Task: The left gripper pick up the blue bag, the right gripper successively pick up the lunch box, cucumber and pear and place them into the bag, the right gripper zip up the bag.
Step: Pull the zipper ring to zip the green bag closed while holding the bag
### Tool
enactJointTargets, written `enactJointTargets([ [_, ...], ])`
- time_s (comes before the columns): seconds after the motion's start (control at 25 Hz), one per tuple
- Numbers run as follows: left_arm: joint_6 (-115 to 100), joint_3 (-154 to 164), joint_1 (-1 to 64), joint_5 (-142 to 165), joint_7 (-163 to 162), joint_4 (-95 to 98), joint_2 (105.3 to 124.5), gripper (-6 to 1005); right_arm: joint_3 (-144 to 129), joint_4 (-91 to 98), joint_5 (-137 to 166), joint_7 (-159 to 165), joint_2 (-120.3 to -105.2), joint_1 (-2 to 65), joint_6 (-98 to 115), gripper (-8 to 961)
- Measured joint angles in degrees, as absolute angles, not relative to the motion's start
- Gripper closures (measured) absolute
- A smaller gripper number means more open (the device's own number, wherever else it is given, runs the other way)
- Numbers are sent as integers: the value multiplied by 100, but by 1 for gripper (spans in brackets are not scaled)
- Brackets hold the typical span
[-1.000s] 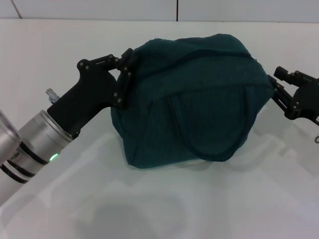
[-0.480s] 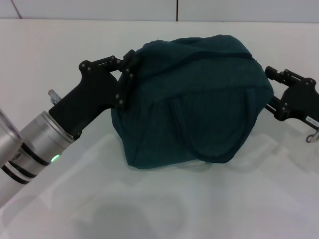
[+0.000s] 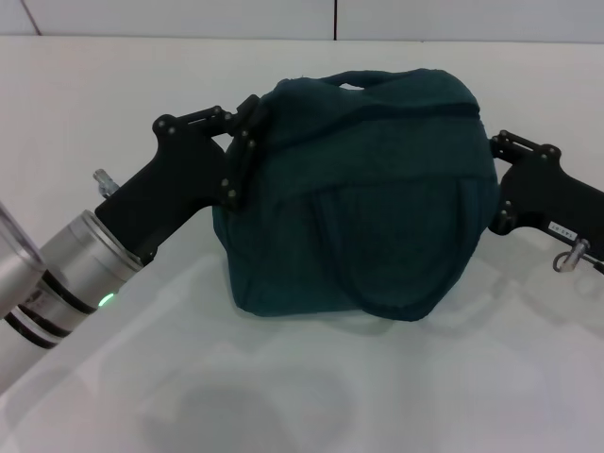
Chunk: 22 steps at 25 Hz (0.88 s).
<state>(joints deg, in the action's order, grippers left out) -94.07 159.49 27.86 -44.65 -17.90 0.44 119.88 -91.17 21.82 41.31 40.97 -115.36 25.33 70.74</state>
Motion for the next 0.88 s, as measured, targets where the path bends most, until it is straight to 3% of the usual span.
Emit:
enactJointTargets([
  [0.36,-9413,15934,2781,-4477,-1776,44,11988,941,-9149,2296,4128,4059,-11540,2379,7186,463],
  [0.8,-9414,15934,2762,-4486,-1775,44,11988,939,-9102,2303,4010,3811,-11547,2223,7430,672],
  [0.88,-9414,15930,2753,-4489,-1775,44,11988,939,-9100,2295,3902,3704,-11552,2186,7534,758],
])
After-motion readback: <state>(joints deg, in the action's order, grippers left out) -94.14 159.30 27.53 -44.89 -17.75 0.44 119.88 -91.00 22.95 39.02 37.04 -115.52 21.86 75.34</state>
